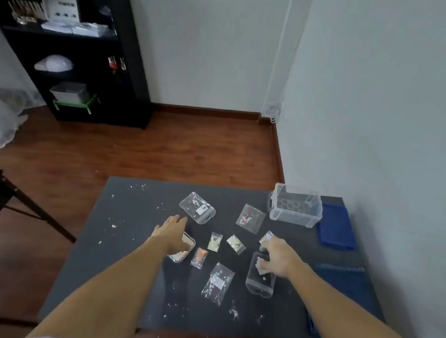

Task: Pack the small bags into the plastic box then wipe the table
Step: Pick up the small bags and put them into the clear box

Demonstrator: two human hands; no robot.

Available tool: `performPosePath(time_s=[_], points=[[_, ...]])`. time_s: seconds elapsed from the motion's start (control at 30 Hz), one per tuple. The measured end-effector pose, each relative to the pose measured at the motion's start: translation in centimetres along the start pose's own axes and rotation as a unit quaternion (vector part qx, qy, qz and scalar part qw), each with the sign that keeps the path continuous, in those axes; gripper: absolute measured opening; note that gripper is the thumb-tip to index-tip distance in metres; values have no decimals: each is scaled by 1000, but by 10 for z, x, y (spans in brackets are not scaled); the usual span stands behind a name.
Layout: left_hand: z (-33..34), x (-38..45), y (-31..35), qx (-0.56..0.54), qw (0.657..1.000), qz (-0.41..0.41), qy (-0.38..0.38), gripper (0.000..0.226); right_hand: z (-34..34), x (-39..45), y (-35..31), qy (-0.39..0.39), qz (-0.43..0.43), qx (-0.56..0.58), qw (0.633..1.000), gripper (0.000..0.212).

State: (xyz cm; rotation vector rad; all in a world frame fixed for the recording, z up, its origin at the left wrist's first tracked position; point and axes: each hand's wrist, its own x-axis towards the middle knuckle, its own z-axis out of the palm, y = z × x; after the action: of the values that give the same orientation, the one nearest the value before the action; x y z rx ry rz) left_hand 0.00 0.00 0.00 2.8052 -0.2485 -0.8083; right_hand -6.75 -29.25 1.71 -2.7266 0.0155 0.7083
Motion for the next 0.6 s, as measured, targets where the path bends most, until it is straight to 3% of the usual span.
performPosePath(time_s=[0.13, 0.23, 0.5, 0.6], points=[[16, 1, -12, -30, 999, -17, 3, 89, 16, -5, 3, -27, 46, -22, 998, 76], [23, 2, -14, -68, 997, -15, 39, 83, 25, -4, 6, -10, 62, -22, 998, 87], [22, 3, -18, -174, 981, -47, 78, 75, 39, -4, 7, 24, 103, 44, 993, 83], [20, 5, -17, -194, 977, -53, 66, 66, 39, -3, 9, 23, 104, 71, 992, 72]])
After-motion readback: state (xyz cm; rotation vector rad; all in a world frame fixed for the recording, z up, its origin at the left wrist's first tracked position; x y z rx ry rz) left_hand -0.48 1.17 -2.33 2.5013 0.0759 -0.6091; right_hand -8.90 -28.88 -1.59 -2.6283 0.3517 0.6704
